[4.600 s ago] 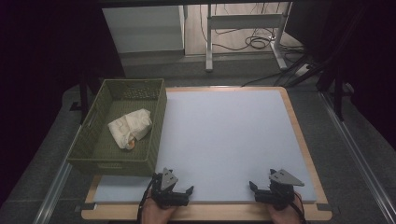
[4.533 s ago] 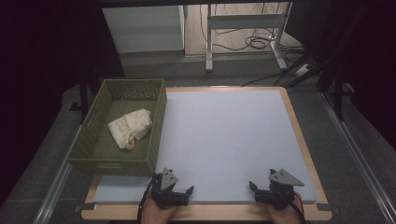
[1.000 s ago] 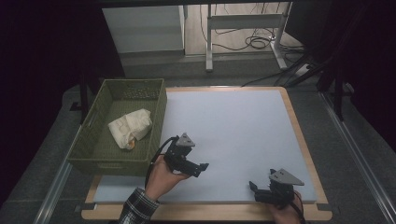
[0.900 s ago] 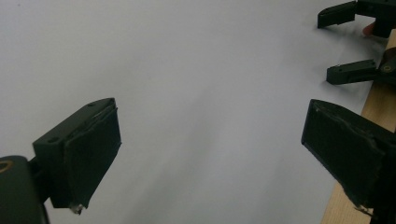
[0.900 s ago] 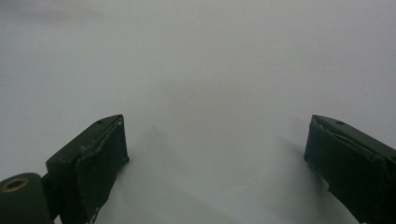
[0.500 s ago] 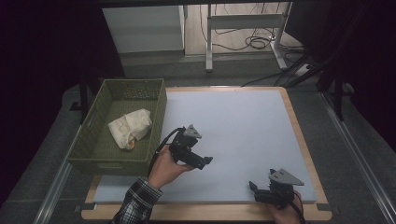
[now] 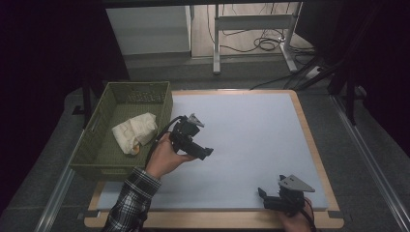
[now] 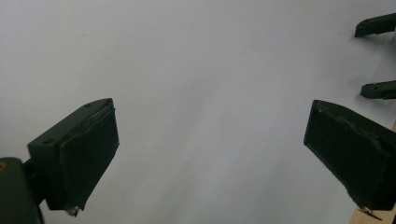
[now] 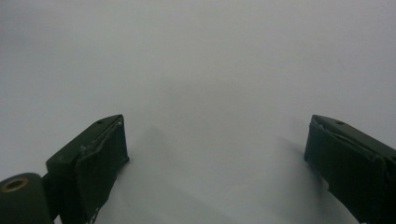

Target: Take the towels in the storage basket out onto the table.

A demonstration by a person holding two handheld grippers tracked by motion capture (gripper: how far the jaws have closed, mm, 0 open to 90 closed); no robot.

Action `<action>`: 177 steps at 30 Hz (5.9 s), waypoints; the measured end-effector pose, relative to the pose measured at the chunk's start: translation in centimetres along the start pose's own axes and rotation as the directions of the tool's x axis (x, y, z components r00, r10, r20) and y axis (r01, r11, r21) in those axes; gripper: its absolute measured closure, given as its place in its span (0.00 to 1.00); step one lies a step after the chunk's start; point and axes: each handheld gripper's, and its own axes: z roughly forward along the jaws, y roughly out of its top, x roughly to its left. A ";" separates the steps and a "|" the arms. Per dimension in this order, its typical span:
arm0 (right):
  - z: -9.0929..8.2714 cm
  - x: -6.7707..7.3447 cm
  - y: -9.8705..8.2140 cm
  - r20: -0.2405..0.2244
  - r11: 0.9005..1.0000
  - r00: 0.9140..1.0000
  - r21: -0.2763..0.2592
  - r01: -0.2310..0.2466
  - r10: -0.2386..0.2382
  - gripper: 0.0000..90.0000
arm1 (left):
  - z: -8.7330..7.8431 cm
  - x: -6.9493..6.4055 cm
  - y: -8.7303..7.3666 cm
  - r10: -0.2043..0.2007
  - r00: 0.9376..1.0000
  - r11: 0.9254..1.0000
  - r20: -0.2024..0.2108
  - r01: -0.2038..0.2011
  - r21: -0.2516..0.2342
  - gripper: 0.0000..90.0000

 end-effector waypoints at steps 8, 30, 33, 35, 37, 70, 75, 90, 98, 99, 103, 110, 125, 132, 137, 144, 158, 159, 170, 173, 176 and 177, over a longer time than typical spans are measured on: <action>0.0 0.0 0.0 0.000 1.000 1.000 0.000 0.001 -0.001 0.07 | -1.9 2.6 -0.2 -0.029 0.999 1.000 -0.046 0.029 0.007 0.03; 0.0 0.0 0.0 0.000 1.000 1.000 0.000 0.000 0.000 0.07 | -7.5 8.9 -2.6 -0.179 0.968 0.984 -0.176 0.176 -0.029 0.04; 0.0 0.0 0.0 0.000 1.000 1.000 0.001 0.000 0.000 0.07 | -8.0 9.9 -3.1 -0.192 0.961 0.981 -0.201 0.190 -0.029 0.04; 0.0 0.0 0.0 0.000 1.000 1.000 0.000 0.001 -0.001 0.07 | -8.2 10.5 -3.5 -0.194 0.956 0.981 -0.218 0.192 -0.029 0.05; 0.0 0.0 0.0 0.000 1.000 1.000 0.001 0.000 0.000 0.07 | -8.2 11.2 -4.0 -0.194 0.952 0.981 -0.236 0.194 -0.024 0.05; 0.0 0.0 0.0 -0.001 1.000 1.000 0.000 0.001 -0.001 0.07 | 0.4 20.9 -10.7 -0.383 0.873 0.857 -0.303 0.458 0.237 0.04; 0.0 0.0 0.0 -0.001 1.000 1.000 0.000 0.000 0.000 0.07 | 0.8 21.2 -11.0 -0.402 0.861 0.826 -0.311 0.488 0.282 0.18; 0.0 0.0 0.0 -0.001 1.000 1.000 0.000 0.001 -0.001 0.07 | 0.4 20.8 -10.9 -0.371 0.885 0.815 -0.279 0.455 0.359 0.86; 0.0 0.0 0.0 -0.001 1.000 1.000 0.000 0.001 -0.001 0.07 | -2.0 20.7 -10.8 -0.404 0.879 0.852 -0.252 0.462 0.246 0.86; 0.0 0.0 0.0 0.000 1.000 1.000 0.000 0.001 -0.001 0.07 | -2.5 20.7 -10.7 -0.404 0.881 0.857 -0.248 0.459 0.234 0.86; 0.0 0.0 0.0 -0.001 1.000 1.000 0.000 0.001 -0.001 0.07 | -4.5 20.4 -10.4 -0.413 0.877 0.869 -0.245 0.460 0.182 0.86; 0.0 0.0 0.0 0.000 1.000 1.000 0.000 0.001 -0.001 0.07 | -8.1 19.5 -9.9 -0.397 0.882 0.891 -0.252 0.436 0.123 0.85; 0.0 0.0 0.0 0.000 1.000 1.000 0.001 0.000 0.000 0.07 | -12.5 17.6 -8.5 -0.347 0.899 0.926 -0.267 0.374 0.056 0.85; 0.0 0.0 0.0 -0.001 1.000 1.000 0.000 0.000 0.000 0.07 | -14.2 16.7 -7.7 -0.329 0.905 0.936 -0.270 0.350 0.030 0.85; 0.0 0.0 0.0 -0.001 1.000 1.000 0.000 0.001 -0.001 0.07 | -15.4 16.0 -7.0 -0.315 0.910 0.944 -0.270 0.330 0.010 0.84; 0.0 0.0 0.0 0.000 1.000 1.000 0.001 0.000 0.000 0.07 | -16.4 14.9 -5.8 -0.292 0.920 0.954 -0.263 0.299 -0.014 0.84; 0.0 0.0 0.0 -0.001 1.000 1.000 -0.001 0.000 0.000 0.07 | -17.0 13.1 -3.4 -0.245 0.937 0.969 -0.248 0.243 -0.038 0.84; 0.0 0.0 0.0 -0.001 1.000 1.000 -0.001 0.000 0.000 0.07 | -17.0 13.1 -3.4 -0.245 0.937 0.969 -0.248 0.243 -0.038 0.84; 0.0 0.0 0.0 -0.001 1.000 1.000 0.001 -0.002 0.002 0.07 | -16.1 11.4 -0.7 -0.198 0.957 0.980 -0.211 0.191 -0.051 0.84; 0.0 0.0 0.0 -0.001 1.000 1.000 0.001 -0.001 0.001 0.07 | -15.7 11.1 -0.4 -0.190 0.961 0.982 -0.201 0.183 -0.051 0.84; 0.0 0.0 0.0 -0.001 1.000 1.000 0.001 -0.001 0.001 0.07 | -15.0 10.6 0.1 -0.177 0.966 0.984 -0.188 0.170 -0.051 0.84; 0.0 0.0 0.0 -0.001 1.000 1.000 0.001 -0.001 0.001 0.07 | -14.7 10.4 0.3 -0.169 0.969 0.985 -0.182 0.162 -0.049 0.83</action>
